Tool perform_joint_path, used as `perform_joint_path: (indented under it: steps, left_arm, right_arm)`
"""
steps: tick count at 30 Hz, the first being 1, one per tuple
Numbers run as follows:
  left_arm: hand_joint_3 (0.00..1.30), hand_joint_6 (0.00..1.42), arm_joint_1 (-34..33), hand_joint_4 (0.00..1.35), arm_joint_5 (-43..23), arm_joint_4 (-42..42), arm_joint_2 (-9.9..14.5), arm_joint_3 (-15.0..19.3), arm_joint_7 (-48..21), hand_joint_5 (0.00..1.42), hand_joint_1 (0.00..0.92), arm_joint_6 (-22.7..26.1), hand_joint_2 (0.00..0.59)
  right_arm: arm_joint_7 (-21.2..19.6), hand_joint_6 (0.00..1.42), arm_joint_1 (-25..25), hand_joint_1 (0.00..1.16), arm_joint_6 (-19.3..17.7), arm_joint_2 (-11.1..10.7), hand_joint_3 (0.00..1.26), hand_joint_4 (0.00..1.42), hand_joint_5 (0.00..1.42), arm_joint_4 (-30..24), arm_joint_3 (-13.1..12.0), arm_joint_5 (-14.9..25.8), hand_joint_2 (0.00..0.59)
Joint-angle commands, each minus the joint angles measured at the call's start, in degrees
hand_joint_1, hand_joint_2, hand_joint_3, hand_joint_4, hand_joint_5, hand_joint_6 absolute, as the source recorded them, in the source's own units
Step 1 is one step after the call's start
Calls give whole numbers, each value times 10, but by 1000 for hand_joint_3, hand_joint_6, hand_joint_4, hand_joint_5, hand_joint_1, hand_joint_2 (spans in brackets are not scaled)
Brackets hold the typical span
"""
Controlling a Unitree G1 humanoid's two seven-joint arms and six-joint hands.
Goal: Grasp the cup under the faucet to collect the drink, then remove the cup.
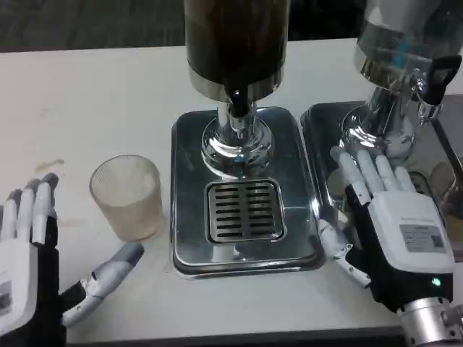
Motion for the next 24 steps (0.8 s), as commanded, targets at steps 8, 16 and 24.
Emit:
perform_joint_path:
  steps: [8,16,24]
  left_arm:
    - [0,0,-148,0,-110,214,39,11,2,0,0,-157,30]
    - [0,0,-230,0,-157,379,54,4,-11,0,0,-279,0]
    - [0,0,-291,0,-185,512,46,-6,-14,0,0,-366,0]
  right_arm:
    - [-18,0,-4,84,9,10,45,0,0,1,1,-12,533]
    - [-21,0,-2,84,13,19,45,0,0,1,5,-16,533]
    - [-17,0,7,84,18,18,45,0,0,-11,6,-19,533]
